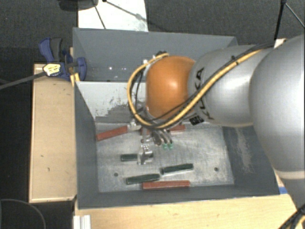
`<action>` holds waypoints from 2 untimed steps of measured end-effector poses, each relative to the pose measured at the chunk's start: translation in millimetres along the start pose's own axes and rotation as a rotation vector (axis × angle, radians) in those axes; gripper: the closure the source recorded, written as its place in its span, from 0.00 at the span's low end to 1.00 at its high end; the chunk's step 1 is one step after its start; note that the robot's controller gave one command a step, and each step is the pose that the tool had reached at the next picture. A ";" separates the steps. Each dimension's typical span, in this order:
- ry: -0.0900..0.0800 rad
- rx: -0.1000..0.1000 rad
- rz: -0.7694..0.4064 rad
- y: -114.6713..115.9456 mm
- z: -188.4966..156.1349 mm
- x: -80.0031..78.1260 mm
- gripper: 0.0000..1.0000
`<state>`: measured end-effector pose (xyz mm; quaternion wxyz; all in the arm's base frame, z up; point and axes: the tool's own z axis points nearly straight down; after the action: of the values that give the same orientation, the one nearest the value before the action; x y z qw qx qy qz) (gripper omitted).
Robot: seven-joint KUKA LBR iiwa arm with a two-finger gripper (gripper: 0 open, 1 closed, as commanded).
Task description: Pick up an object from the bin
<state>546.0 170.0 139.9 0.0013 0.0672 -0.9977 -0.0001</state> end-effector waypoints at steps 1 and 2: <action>-0.006 -0.002 0.241 21.5 7.7 -33.2 0.00; -0.006 -0.001 0.091 -16.9 62.7 8.1 0.00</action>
Offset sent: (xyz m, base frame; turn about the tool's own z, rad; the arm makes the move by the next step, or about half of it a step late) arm -0.0123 -0.0249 -0.0699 0.0877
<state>540.0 152.2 77.1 -0.0017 0.0219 -0.9998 -0.0007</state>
